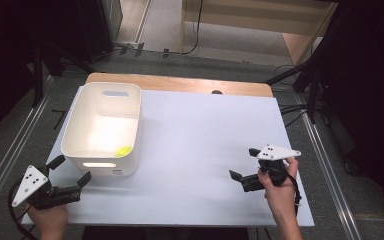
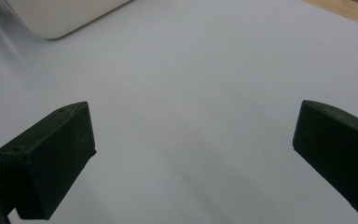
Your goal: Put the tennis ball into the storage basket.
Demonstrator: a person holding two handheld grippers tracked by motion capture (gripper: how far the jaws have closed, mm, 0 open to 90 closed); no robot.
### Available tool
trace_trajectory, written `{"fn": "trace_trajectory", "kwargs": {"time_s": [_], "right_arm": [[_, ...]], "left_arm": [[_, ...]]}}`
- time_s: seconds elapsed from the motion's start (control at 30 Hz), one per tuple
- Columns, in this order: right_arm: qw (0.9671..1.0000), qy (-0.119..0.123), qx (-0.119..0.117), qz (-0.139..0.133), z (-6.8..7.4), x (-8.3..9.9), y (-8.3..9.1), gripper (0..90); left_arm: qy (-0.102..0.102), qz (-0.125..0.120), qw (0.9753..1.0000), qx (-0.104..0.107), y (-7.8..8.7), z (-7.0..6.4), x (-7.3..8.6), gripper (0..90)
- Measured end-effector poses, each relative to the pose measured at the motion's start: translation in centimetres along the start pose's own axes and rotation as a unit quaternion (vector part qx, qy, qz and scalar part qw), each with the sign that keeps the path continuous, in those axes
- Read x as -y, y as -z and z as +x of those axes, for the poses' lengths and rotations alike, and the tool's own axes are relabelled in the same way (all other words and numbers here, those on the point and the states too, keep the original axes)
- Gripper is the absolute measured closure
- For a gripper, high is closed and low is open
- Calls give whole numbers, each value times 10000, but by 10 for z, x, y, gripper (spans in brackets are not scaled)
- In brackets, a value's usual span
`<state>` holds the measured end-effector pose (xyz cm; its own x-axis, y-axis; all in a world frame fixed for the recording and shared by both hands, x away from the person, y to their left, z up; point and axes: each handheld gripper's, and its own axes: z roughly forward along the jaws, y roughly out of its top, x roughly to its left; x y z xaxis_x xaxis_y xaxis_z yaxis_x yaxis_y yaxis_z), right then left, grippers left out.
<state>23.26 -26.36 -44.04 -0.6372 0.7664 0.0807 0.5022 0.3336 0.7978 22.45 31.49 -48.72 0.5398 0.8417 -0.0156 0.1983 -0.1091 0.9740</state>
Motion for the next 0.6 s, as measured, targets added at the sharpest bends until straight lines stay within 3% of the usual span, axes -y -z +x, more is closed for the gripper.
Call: {"fn": "trace_trajectory", "kwargs": {"time_s": [0.37, 0.6], "right_arm": [[9996, -194, 66, -207, -14, 25, 16, 0], [9973, -456, 131, -566, -28, 51, 33, 0]], "left_arm": [[-57, 33, 10000, 0, -1, -1, 0, 0], [33, -25, 10000, 67, 1, 1, 0, 0]]}}
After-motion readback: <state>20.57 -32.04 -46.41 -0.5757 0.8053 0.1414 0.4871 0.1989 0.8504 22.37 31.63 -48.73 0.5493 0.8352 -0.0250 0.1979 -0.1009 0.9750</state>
